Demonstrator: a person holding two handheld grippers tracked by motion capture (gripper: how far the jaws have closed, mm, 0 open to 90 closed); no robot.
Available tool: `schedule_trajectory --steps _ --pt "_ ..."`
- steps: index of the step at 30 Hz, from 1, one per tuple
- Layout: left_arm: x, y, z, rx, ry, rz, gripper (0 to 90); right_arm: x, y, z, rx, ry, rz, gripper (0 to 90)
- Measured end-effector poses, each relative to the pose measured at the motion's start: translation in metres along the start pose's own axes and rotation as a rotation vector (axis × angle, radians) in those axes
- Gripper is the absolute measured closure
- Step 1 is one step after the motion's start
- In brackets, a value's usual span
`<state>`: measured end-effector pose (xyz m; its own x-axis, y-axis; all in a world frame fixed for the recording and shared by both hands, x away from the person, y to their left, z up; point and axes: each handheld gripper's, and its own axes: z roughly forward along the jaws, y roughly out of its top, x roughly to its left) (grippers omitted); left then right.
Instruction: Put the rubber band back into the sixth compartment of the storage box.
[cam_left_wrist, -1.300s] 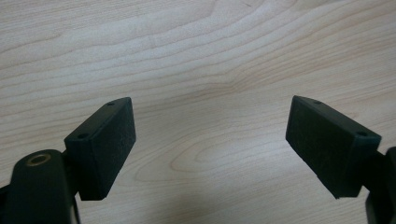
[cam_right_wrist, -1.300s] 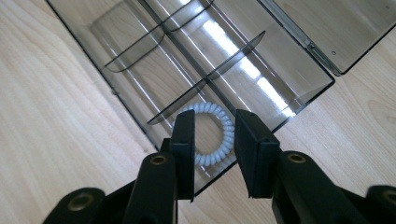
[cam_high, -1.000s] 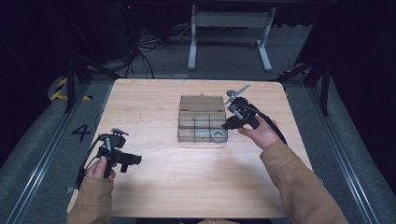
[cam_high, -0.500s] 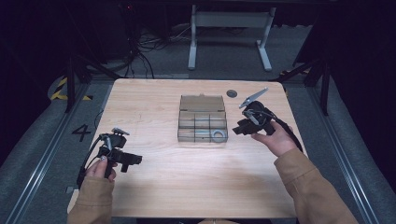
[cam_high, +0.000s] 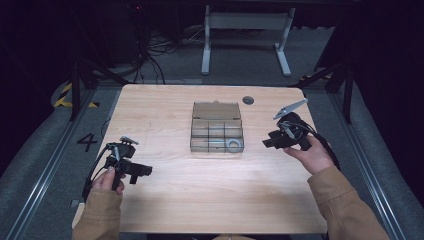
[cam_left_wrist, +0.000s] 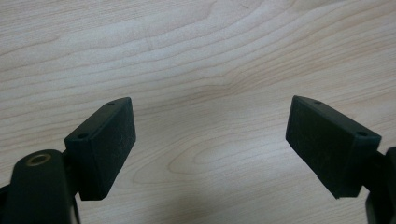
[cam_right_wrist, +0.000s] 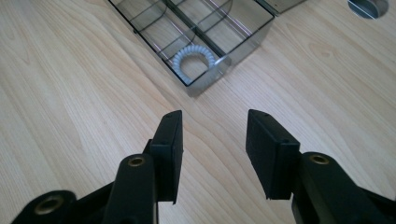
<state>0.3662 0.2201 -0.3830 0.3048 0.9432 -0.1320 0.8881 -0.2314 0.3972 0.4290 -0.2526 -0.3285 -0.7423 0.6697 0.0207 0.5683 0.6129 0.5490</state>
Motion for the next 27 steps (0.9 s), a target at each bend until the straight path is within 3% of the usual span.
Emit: schedule_trajectory --steps 15,27 --pt "0.000 0.000 0.000 0.000 -0.001 -0.002 16.6 -0.012 -0.041 -0.018 -0.004 -0.014 0.101 48.3" --pt "0.001 0.000 0.000 0.001 0.003 -0.003 16.6 -0.005 -0.075 -0.015 -0.046 -0.049 0.164 45.6"
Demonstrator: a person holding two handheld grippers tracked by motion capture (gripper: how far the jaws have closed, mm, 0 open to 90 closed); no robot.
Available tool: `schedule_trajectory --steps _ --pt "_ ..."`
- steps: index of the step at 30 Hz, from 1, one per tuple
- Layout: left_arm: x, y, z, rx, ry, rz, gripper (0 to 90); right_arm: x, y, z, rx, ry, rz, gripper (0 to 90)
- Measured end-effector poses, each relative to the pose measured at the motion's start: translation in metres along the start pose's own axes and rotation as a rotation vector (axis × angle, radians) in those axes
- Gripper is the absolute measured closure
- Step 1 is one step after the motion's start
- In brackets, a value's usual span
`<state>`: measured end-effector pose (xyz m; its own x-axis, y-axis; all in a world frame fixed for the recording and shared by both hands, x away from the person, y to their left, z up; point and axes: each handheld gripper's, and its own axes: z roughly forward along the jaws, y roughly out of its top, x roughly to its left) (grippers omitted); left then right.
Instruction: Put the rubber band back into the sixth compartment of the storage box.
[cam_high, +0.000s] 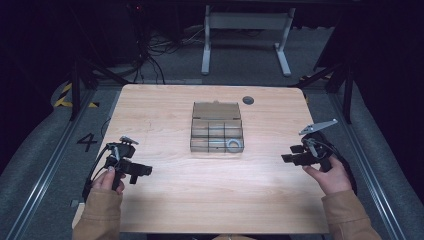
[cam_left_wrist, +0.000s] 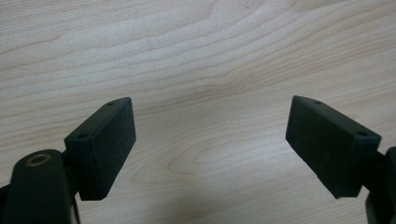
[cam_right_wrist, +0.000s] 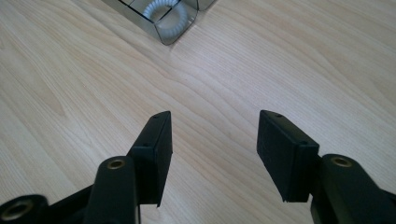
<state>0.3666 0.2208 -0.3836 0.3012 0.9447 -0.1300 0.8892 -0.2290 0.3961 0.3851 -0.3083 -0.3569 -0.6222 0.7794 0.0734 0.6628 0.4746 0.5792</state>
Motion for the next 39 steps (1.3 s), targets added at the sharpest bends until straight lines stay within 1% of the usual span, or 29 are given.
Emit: schedule_trajectory --steps 6,9,13,19,22,24,27,30,36,39 --pt "0.000 0.000 0.000 0.000 -0.001 -0.001 16.6 0.001 -0.010 0.002 -0.005 -0.010 0.011 44.7" --pt "0.000 0.000 0.000 0.000 0.000 0.000 16.6 -0.001 -0.015 0.005 -0.007 -0.018 0.023 44.2" --pt "0.000 0.000 0.000 0.003 0.004 -0.001 16.6 -0.005 -0.023 0.012 0.000 -0.024 0.047 43.1" --pt "0.001 0.000 0.001 0.001 0.003 -0.003 16.6 -0.007 -0.034 0.023 0.018 -0.038 0.064 39.7" --pt "0.001 0.000 0.001 0.001 0.003 -0.004 16.6 -0.007 -0.038 0.026 0.017 -0.049 0.074 39.2" --pt "0.000 0.000 0.001 0.001 0.003 -0.004 16.6 -0.006 -0.041 0.029 0.018 -0.052 0.067 39.3" --pt "0.000 0.000 0.001 0.003 0.004 -0.003 16.6 -0.005 -0.046 0.036 0.027 -0.070 0.052 39.2" --pt "0.001 0.000 0.001 0.001 0.002 -0.003 16.6 -0.002 -0.050 0.041 0.022 -0.087 0.033 39.4" --pt "0.000 0.000 0.001 0.004 0.003 -0.002 16.6 -0.001 -0.058 0.050 0.058 -0.081 0.022 38.8" --pt "0.001 0.000 0.001 0.002 0.002 -0.002 16.6 0.000 -0.059 0.049 0.055 -0.075 0.022 38.7"
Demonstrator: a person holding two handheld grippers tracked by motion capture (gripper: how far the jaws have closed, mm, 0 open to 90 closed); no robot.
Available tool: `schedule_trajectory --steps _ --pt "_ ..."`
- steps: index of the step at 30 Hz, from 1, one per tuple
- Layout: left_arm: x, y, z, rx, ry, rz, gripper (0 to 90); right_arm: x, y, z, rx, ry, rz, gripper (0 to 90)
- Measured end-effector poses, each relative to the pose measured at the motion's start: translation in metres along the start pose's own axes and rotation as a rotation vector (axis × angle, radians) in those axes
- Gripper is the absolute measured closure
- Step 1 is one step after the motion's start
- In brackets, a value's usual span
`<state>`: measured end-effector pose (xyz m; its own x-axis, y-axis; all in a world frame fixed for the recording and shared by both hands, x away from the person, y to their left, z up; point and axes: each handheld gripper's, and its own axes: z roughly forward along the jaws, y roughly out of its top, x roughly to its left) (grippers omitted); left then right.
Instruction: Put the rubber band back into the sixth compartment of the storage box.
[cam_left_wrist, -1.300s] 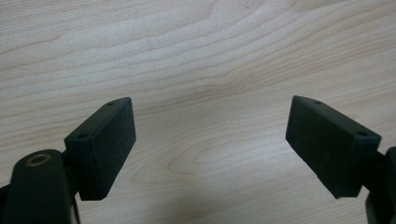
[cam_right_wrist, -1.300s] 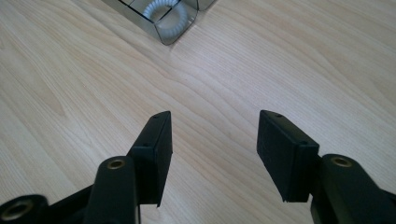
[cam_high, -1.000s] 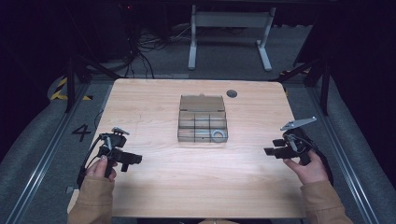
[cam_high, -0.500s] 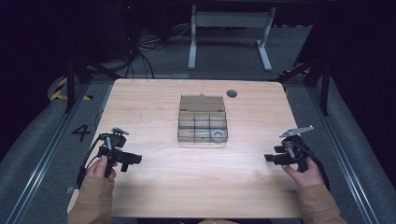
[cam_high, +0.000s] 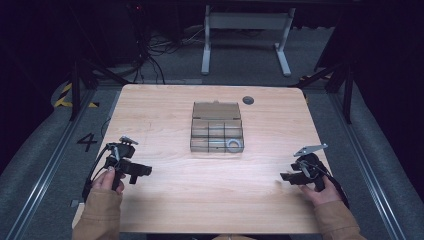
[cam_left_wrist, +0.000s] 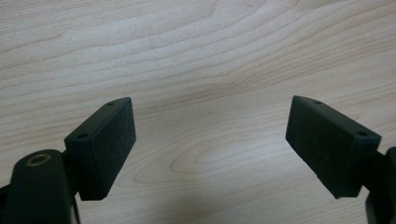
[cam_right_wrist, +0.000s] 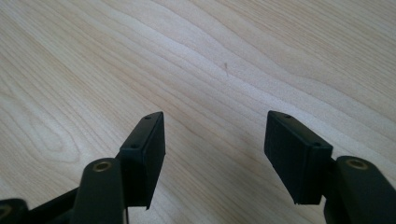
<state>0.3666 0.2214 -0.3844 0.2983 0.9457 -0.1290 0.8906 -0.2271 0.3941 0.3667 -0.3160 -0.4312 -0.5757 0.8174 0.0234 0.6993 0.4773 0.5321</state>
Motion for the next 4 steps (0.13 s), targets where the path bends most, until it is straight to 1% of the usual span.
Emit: schedule_trajectory --steps 4 --pt "-0.0003 -0.0001 0.0000 0.001 -0.003 0.001 16.6 0.0030 0.0021 0.0002 -0.014 0.007 -0.011 38.6"
